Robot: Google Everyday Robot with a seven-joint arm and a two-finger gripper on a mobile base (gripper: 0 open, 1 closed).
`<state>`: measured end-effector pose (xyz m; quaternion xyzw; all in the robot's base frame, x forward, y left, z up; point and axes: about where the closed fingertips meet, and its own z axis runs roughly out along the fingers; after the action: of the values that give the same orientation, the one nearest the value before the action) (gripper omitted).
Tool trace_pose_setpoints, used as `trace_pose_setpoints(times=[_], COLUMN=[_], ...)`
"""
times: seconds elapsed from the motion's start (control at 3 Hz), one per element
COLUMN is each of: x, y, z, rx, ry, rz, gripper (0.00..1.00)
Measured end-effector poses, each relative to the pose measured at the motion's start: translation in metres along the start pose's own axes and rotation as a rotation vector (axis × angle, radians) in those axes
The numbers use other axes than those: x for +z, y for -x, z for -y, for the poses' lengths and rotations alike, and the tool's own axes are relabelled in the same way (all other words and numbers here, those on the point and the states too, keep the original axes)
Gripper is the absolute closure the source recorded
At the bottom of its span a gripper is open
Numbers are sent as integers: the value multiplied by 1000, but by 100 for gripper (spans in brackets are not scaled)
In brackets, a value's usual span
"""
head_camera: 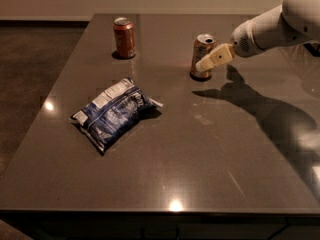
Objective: Pick orange can
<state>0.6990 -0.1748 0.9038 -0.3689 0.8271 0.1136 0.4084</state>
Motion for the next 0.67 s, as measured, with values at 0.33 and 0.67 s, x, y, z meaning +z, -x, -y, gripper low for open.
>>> trace_pose_setpoints(times=[0.33, 0.67], x=[4, 4], y=[1, 5], z=[3, 8], rx=[1, -1], ry=[25, 59], rz=[18, 31], gripper=[0, 18])
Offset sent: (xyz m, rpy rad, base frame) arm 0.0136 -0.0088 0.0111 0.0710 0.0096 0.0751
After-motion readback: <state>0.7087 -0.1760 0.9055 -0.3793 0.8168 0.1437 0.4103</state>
